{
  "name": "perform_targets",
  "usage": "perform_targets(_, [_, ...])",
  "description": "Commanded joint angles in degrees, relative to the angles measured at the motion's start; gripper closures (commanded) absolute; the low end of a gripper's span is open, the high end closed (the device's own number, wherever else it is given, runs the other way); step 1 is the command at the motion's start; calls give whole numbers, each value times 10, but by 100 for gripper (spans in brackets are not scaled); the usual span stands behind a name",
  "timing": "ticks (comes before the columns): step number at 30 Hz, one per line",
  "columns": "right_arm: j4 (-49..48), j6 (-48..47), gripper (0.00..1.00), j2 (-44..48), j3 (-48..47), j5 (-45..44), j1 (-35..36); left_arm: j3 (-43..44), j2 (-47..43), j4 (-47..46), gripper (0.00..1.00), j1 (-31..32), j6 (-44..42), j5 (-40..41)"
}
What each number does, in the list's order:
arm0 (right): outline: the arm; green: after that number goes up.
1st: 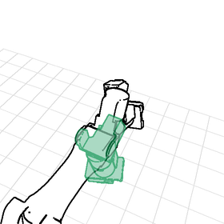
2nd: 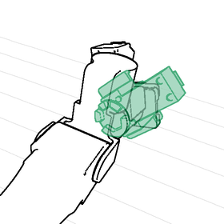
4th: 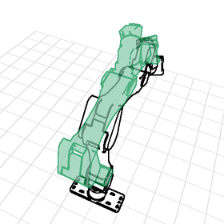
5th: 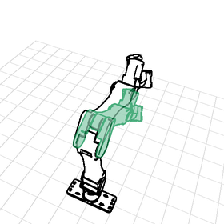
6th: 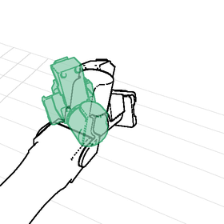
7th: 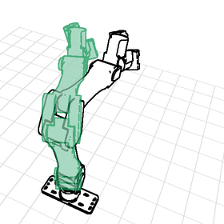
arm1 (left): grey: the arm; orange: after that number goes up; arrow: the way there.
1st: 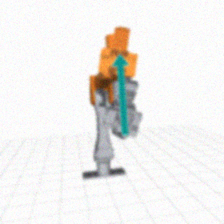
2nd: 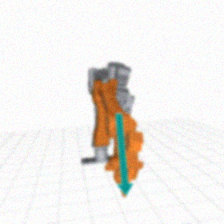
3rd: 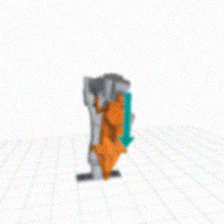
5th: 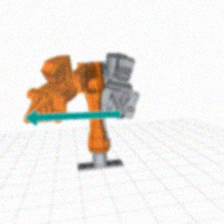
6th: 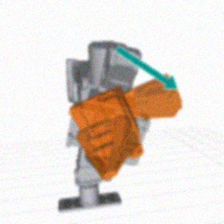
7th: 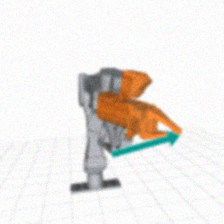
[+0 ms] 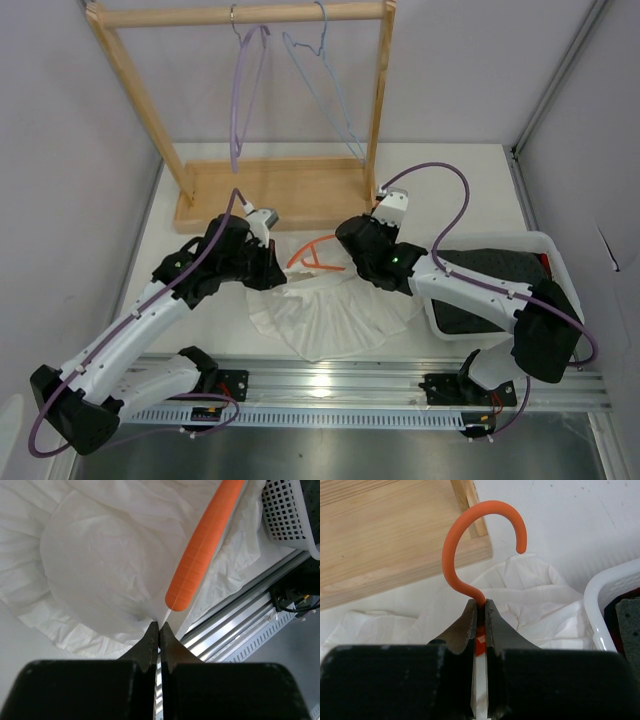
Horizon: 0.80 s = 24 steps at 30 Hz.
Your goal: Place the skirt on the hanger
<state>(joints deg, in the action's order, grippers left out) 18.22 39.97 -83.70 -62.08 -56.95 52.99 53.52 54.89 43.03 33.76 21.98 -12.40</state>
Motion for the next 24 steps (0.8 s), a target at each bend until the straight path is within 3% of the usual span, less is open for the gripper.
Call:
perform_targets(1, [43,1,100,-11,-16,-104,-11,29,-15,54,100,-8,-13,-4])
perform_targets(8, [66,22,100,-6,-17,-94,-28,36,-22,68,100,-8,-22,6])
perform_targets(10, [72,46,100,6,-12,-47,-55,30,-16,71,100,-8,-27,2])
perform_targets(14, [60,31,100,28,-10,-33,-72,15,-17,72,100,-9,-30,8])
perform_targets(24, [66,18,100,14,14,-85,-24,72,6,74,100,-8,-30,34])
